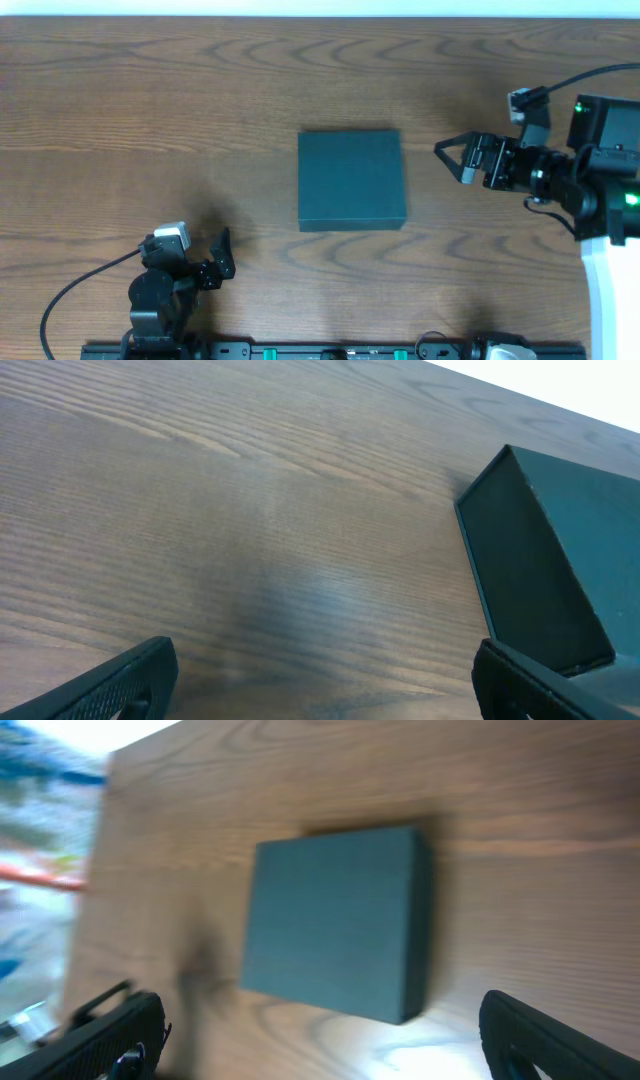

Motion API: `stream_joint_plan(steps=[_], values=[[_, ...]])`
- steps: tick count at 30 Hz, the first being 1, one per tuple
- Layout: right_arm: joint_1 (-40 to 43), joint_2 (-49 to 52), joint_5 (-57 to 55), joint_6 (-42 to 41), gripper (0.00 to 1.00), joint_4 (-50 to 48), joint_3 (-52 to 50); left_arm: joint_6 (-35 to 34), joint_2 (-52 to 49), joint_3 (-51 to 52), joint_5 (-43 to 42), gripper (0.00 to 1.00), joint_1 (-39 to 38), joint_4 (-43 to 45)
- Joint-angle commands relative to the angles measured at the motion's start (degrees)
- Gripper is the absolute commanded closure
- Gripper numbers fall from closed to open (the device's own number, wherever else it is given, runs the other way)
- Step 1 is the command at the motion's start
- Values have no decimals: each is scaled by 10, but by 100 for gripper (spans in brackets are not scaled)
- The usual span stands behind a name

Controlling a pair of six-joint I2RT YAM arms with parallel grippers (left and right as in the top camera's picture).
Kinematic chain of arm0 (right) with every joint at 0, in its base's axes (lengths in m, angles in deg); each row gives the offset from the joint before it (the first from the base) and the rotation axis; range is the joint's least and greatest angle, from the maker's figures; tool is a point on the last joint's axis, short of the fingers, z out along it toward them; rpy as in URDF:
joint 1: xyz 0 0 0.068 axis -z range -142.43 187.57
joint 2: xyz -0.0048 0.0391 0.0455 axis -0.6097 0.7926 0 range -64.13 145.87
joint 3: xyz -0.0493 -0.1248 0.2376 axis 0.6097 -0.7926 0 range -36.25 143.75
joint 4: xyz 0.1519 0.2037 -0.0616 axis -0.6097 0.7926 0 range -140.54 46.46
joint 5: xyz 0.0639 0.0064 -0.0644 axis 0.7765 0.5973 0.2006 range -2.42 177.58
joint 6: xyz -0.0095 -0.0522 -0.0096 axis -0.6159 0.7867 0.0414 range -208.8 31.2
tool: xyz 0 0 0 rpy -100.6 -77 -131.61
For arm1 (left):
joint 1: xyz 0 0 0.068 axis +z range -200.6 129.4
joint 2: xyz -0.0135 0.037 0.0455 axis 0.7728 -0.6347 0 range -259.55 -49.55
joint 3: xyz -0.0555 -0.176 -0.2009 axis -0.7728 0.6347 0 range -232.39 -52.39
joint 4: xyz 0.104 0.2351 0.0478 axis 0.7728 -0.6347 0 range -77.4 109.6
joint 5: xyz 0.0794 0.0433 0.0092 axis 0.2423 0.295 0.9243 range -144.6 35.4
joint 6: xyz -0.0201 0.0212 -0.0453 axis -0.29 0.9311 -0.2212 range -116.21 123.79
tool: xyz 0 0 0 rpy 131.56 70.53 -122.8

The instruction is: Pack container

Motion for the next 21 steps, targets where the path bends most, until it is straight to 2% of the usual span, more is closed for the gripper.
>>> stream_joint_plan(steps=[1, 8, 21], values=[[-23, -52, -115, 7, 1, 2, -6, -4, 4, 9, 2, 5, 3, 2], [-60, -163, -226, 7, 1, -29, -65, -4, 4, 9, 2, 5, 3, 2], [-83, -409, -263, 7, 1, -196, -375, -4, 4, 9, 2, 5, 3, 2]])
